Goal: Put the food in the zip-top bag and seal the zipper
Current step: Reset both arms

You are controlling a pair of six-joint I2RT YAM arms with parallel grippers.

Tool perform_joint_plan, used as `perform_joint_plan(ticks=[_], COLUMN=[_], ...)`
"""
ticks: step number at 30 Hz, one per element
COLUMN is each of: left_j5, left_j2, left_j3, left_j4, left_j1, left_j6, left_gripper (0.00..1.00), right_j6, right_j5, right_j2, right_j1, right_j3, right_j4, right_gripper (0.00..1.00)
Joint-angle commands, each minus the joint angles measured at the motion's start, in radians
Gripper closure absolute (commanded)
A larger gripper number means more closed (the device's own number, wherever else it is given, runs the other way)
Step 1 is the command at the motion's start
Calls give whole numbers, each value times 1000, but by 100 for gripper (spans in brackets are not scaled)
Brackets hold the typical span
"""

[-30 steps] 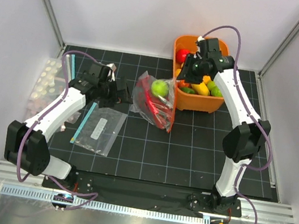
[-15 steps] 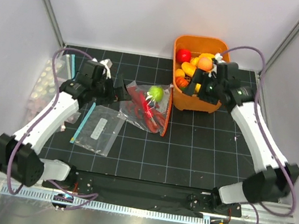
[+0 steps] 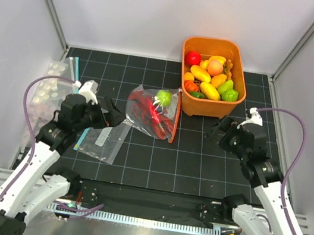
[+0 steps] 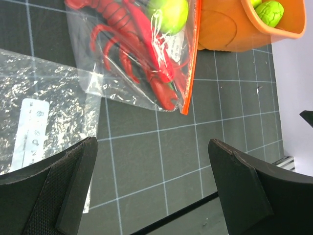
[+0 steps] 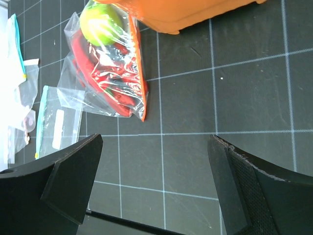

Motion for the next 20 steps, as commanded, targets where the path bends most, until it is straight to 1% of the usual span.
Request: perform_joint_plan(ticks=[1, 5, 9, 18, 20], left_j5=[-27, -31, -33, -44, -47], left_j2=[-78, -156, -185, -204, -199], left_j3=[-64, -114, -127, -129, -126], left_j4=[56, 39, 17, -5, -4], left_j1=[7, 5, 5, 5, 5], left_j6=[31, 12, -9, -3, 0], left_gripper=[0, 0, 0, 0, 0], right_j6=[22, -9, -6, -4, 2], right_j5=[49, 28, 34, 16, 14], right_j2=[-44, -84, -90, -86, -89], right_j1=[0, 2, 0, 2, 0], right_j3=[-29, -45, -48, -51, -49], right_j4=[27, 25, 3, -2, -2], right_gripper=[4, 5, 4, 4, 2])
